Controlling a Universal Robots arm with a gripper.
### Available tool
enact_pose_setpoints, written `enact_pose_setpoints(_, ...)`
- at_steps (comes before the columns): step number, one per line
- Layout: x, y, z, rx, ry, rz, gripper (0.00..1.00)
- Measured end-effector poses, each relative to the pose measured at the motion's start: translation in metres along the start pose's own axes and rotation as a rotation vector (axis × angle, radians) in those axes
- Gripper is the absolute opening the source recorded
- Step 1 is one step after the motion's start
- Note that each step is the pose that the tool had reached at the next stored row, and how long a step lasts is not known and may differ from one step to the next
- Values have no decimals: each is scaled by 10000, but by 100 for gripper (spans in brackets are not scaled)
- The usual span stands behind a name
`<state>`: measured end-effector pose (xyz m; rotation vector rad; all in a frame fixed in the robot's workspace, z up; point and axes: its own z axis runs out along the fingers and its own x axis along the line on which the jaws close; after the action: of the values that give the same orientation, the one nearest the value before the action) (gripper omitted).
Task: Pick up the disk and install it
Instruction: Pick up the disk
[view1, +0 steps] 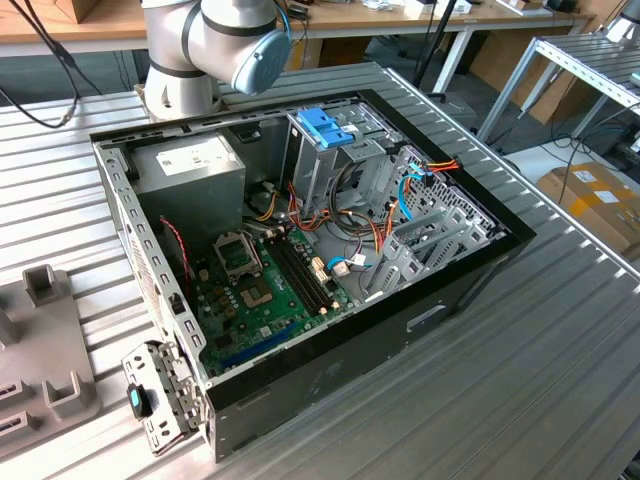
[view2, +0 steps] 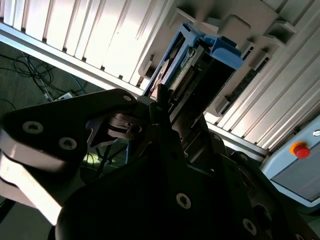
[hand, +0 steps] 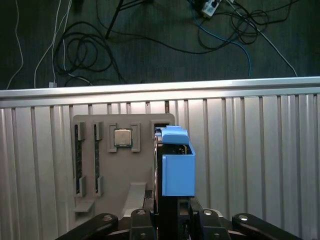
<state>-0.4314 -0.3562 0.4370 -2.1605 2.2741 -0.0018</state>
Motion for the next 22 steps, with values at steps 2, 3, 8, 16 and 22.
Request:
enact_pose_setpoints(2,0,0,-23,0,0,0,35)
enact_pose_setpoints(3,0,0,-27,1,0,0,35)
enact_pose_setpoints(8,0,0,-40,-1,1,0,35)
enact_pose_setpoints(16,0,0,-54,-1,1,0,35)
enact_pose_setpoints(22,-1,-1,-115,-1,0,0,35)
